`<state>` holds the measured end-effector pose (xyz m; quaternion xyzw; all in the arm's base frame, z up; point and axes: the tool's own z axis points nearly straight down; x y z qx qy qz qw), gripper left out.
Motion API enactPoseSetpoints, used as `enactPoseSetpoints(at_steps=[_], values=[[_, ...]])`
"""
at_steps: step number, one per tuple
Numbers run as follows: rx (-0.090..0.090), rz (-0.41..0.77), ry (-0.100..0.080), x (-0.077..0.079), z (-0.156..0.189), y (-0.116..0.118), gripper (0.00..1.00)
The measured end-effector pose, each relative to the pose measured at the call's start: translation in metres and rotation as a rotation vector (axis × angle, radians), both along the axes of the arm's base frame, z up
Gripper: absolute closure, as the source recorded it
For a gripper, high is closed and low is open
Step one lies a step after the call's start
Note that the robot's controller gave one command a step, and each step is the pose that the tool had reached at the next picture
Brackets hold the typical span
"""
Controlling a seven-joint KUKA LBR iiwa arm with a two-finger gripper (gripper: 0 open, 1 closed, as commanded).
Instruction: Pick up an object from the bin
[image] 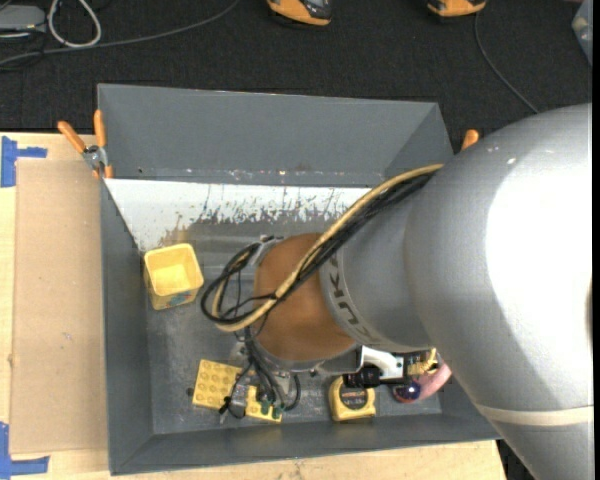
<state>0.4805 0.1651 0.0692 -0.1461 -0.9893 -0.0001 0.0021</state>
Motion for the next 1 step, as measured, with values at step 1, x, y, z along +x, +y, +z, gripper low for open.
enactPoseSetpoints(at_steps=[1], values=[[-0.001, -0.001, 0.003, -0.001, 0.0133, -0.0005, 1.0]])
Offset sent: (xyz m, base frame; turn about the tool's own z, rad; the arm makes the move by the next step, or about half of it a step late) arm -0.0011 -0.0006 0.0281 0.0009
